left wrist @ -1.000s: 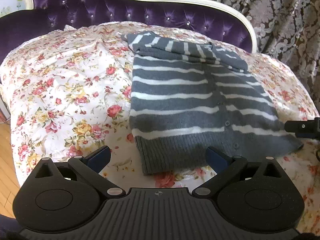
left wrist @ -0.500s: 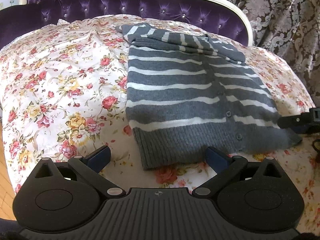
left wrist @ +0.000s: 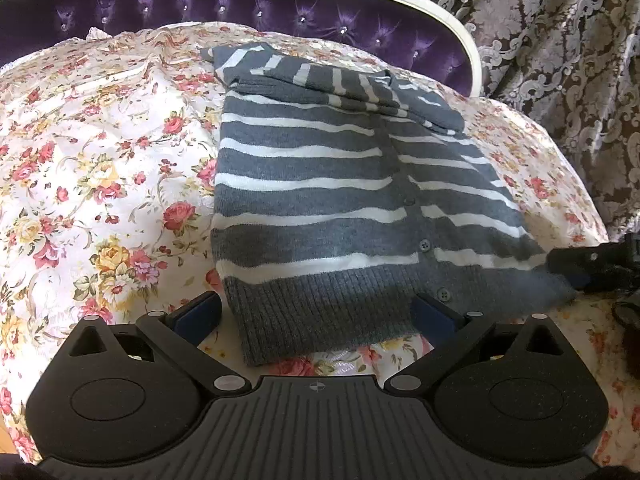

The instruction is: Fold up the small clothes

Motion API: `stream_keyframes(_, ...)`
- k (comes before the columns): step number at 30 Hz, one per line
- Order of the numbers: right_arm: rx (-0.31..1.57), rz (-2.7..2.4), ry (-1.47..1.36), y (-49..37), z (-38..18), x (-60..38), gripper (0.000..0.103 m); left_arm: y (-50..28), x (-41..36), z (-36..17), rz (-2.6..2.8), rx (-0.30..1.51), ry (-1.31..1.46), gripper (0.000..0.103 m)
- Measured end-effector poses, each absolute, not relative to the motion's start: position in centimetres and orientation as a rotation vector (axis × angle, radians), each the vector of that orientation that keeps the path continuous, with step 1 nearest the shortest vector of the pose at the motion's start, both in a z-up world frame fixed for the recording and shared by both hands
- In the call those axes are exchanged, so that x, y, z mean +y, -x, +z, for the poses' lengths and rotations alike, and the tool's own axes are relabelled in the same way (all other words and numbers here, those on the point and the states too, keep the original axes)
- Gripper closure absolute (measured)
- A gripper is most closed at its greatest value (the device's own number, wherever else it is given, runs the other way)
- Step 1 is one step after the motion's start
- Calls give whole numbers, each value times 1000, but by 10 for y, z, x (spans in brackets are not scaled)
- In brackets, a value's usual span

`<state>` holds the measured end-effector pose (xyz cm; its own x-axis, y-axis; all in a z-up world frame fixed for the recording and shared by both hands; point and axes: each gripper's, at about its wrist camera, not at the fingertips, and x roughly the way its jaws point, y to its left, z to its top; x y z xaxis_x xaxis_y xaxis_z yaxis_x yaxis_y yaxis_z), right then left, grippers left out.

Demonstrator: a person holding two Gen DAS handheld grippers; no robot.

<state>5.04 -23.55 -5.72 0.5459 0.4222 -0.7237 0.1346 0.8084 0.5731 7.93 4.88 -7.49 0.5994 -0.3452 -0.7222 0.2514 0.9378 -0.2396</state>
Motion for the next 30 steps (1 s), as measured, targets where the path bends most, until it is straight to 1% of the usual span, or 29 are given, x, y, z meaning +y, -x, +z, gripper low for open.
stream_keyframes(1, 988, 180, -644, -48, -56, -237, 3, -80, 49, -75, -347, 867, 119, 2)
stream_keyframes(5, 981, 137, -662, -43, -54, -242, 24, -79, 54, -74, -334, 875, 147, 3)
stream_keyframes(6, 976, 137, -662, -42, -54, -242, 25, -79, 55, -73, -332, 876, 151, 3)
stream_keyframes(7, 973, 134, -659, -42, -53, -242, 28, -79, 56, -73, -327, 877, 154, 6)
stream_keyframes(8, 974, 129, -656, -42, -53, -241, 31, -78, 57, -72, -317, 876, 156, 15)
stream_keyframes(10, 975, 121, -652, -42, -53, -240, 35, -76, 59, -71, -292, 868, 154, 26)
stream_keyframes(12, 969, 116, -649, -41, -54, -239, 36, -75, 63, -70, -285, 868, 169, 28)
stream_keyframes(14, 968, 109, -637, -40, -54, -238, 38, -74, 66, -69, -278, 870, 179, 35)
stream_keyframes(21, 972, 106, -634, -39, -56, -236, 49, -72, 69, -67, -288, 874, 210, 51)
stream_keyframes(23, 970, 104, -637, -38, -56, -237, 56, -73, 69, -68, -286, 870, 219, 60)
stream_keyframes(24, 971, 105, -636, -39, -56, -237, 58, -74, 69, -68, -284, 869, 224, 62)
stream_keyframes(25, 971, 104, -633, -38, -56, -236, 63, -74, 70, -68, -282, 869, 233, 66)
stream_keyframes(26, 970, 101, -629, -38, -56, -236, 73, -74, 70, -68, -277, 866, 241, 70)
stream_keyframes(27, 964, 96, -626, -37, -55, -235, 78, -75, 71, -69, -275, 865, 249, 72)
stream_keyframes(28, 955, 94, -625, -36, -54, -235, 82, -75, 72, -70, -272, 865, 253, 77)
stream_keyframes(29, 945, 96, -630, -35, -54, -236, 84, -75, 73, -70, -270, 863, 259, 88)
stream_keyframes(30, 934, 97, -637, -34, -53, -237, 84, -75, 75, -70, -270, 861, 276, 90)
